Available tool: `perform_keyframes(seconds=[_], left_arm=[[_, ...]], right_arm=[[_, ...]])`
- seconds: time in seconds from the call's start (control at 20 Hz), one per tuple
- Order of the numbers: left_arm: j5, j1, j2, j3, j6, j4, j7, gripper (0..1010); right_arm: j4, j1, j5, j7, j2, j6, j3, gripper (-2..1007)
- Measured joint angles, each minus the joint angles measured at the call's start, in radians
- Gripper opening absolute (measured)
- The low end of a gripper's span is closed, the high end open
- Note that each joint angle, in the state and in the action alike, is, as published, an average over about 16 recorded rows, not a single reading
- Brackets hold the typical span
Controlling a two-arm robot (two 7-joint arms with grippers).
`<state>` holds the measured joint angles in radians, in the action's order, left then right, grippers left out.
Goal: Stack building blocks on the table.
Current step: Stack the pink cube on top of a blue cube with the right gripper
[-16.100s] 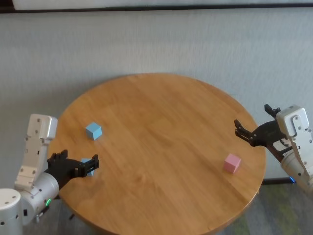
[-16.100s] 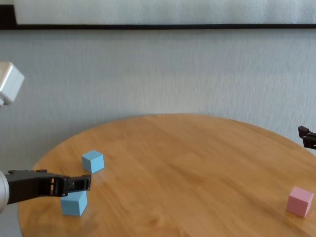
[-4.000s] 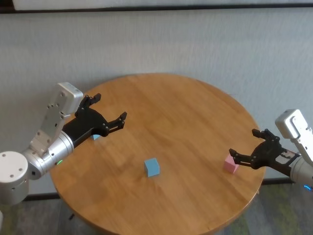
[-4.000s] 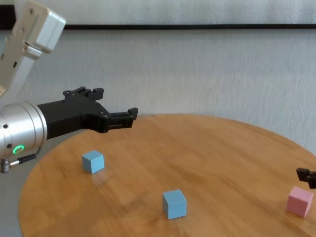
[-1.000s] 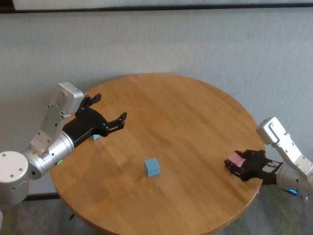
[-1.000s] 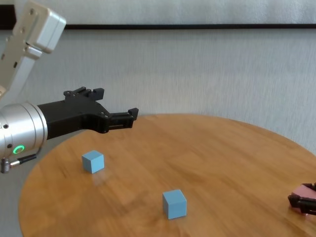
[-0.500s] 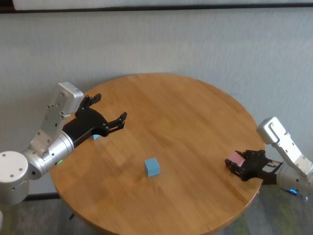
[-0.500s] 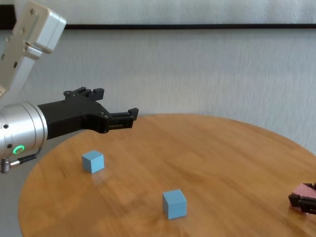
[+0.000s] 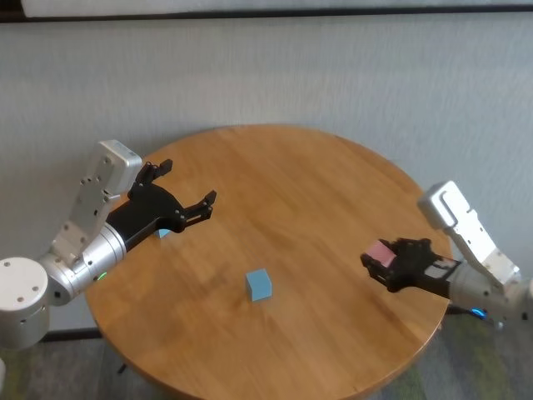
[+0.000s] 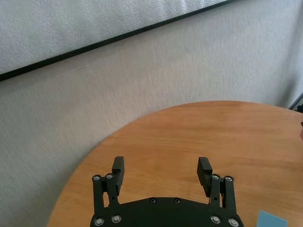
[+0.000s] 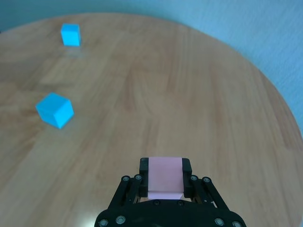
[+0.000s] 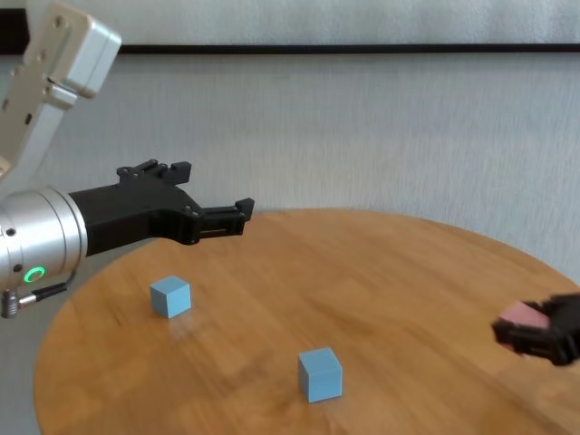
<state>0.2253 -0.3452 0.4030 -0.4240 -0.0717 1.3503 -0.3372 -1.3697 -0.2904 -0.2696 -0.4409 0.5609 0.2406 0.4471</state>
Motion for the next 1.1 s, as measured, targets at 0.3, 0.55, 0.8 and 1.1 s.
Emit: perform_keyframes(seconds=[0.3, 0.55, 0.8, 1.1], left_arm=[[0.0, 0.0, 0.0, 0.0, 0.0, 0.0, 0.0, 1000], [0.0, 0.0, 0.0, 0.0, 0.0, 0.0, 0.0, 1000], [0.0, 0.0, 0.0, 0.0, 0.0, 0.0, 0.0, 1000], [0.0, 0.0, 0.0, 0.0, 0.0, 0.0, 0.0, 1000]], right_arm=[[-0.093, 0.004, 0.015, 0.013, -0.043, 0.064, 0.012, 359], [-0.14, 0.002, 0.031, 0.027, -0.095, 0.121, 0.033, 359], [-0.146, -0.001, 0.047, 0.047, -0.153, 0.158, 0.054, 359], [-0.115, -0.006, 0.069, 0.082, -0.225, 0.176, 0.069, 359]])
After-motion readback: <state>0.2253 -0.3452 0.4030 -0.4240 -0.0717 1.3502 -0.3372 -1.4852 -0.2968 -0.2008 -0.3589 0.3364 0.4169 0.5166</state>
